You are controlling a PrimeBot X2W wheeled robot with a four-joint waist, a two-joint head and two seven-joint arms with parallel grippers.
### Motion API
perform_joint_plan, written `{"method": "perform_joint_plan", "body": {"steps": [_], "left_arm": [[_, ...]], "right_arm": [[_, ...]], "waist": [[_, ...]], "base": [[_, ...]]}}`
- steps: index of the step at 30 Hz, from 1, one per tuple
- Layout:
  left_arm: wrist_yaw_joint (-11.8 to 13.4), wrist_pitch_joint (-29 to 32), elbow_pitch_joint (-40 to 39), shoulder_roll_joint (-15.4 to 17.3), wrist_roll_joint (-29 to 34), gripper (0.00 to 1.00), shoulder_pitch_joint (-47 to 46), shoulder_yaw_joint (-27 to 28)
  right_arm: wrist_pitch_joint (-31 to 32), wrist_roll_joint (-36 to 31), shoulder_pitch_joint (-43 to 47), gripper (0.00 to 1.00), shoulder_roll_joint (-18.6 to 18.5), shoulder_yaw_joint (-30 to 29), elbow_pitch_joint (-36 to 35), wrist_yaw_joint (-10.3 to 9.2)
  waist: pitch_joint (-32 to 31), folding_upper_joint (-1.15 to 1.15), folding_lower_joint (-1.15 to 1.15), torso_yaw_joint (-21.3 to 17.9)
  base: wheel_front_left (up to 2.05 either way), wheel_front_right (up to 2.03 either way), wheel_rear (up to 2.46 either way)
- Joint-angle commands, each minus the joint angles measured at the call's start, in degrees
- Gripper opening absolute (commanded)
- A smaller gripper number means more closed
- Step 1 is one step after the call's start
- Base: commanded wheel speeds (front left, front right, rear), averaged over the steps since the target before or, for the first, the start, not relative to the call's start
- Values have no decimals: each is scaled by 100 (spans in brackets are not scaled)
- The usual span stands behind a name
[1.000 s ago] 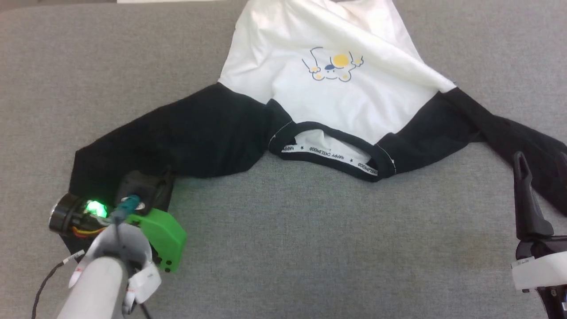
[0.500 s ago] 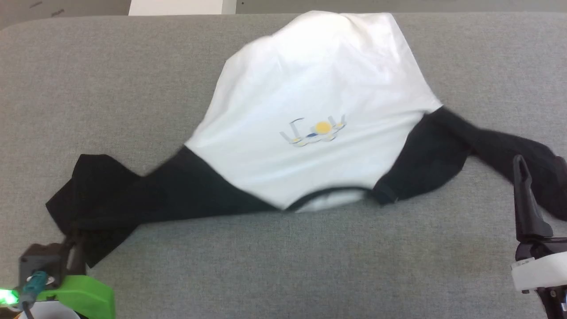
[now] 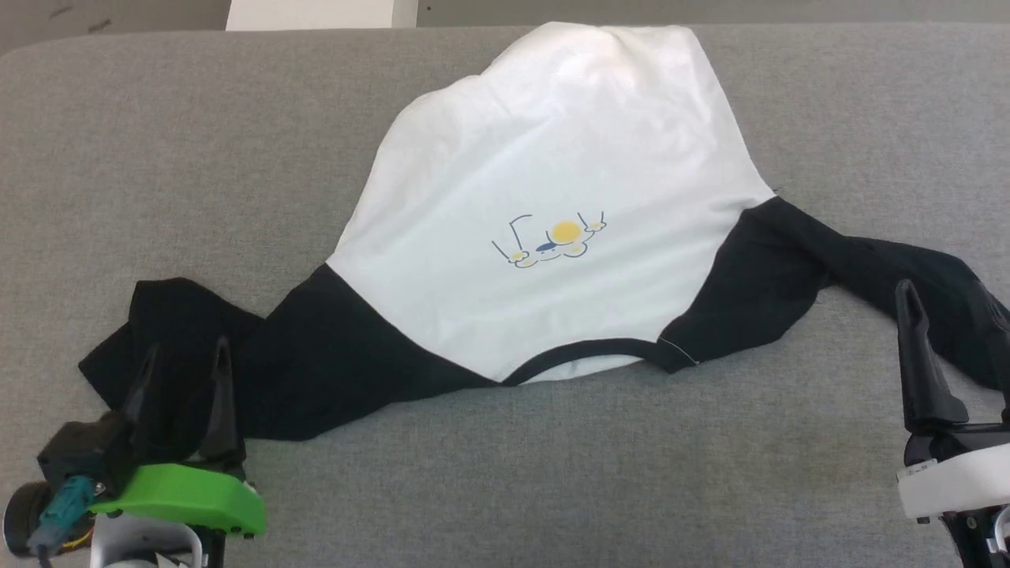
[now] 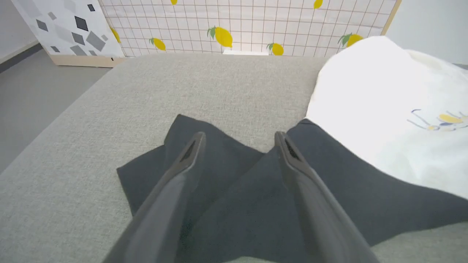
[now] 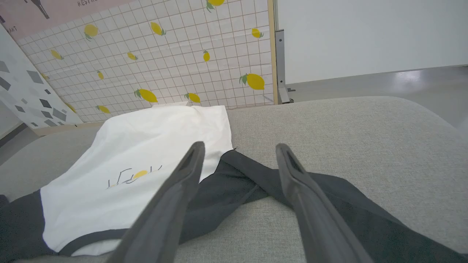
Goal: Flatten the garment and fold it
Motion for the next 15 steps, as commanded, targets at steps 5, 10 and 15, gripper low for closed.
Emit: {"method": "perform_joint_plan", "body": {"steps": [5, 10, 15], "left_arm": [[-116, 229, -984, 58, 254, 100, 93, -424], [-486, 833, -973, 337, 872, 100, -78, -1289], [-821, 1235, -422, 542, 1322, 100, -396, -1875]], "right_arm": [[-31, 59, 21, 100, 6, 16, 65, -8], [-75, 77, -12, 100, 6, 77, 96, -8], [-80, 47, -79, 100, 6, 107, 100, -8]], "waist": [[-8, 0, 0, -59], [83, 0, 0, -107], [170, 0, 0, -188]], "base": [[0, 0, 0], [0, 0, 0], [0, 0, 0]]}}
